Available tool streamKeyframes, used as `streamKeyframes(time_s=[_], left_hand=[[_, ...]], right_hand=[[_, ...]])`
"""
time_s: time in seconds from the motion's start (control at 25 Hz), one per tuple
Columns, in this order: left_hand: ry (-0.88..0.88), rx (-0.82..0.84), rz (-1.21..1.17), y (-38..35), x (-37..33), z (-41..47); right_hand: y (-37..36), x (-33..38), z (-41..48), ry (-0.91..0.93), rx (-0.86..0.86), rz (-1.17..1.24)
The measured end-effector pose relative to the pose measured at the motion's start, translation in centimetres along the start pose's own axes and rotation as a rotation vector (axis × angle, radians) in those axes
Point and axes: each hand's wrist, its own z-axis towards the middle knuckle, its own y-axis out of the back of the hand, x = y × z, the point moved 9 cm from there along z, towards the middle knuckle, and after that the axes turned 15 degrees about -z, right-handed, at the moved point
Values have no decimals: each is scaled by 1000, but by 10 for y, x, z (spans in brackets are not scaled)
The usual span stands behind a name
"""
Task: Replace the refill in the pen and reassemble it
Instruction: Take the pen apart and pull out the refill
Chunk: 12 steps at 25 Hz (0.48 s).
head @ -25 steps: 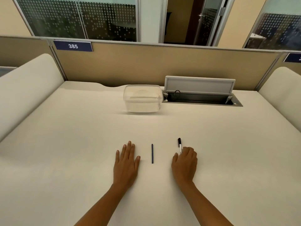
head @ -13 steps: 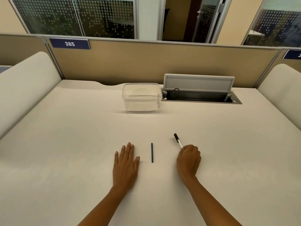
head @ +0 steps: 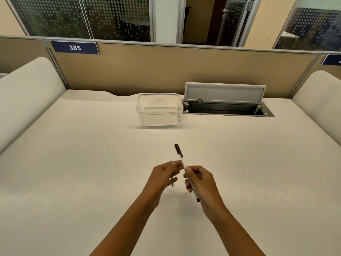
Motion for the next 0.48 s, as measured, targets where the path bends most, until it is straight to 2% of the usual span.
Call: streamKeyframes(time_s=[0.08, 0.16, 0.24, 0.48], left_hand=[[41, 87, -112, -10, -1, 0], [28, 108, -107, -12, -4, 1], [-32, 48, -105, -5, -13, 2], [-119, -95, -261, 22, -40, 10]], right_hand=[[-10, 8, -9, 14, 89, 50], [-12, 15, -14, 17, 127, 87], [-11, 21, -18, 26, 172, 94], [-17, 25, -26, 47, 461, -22]])
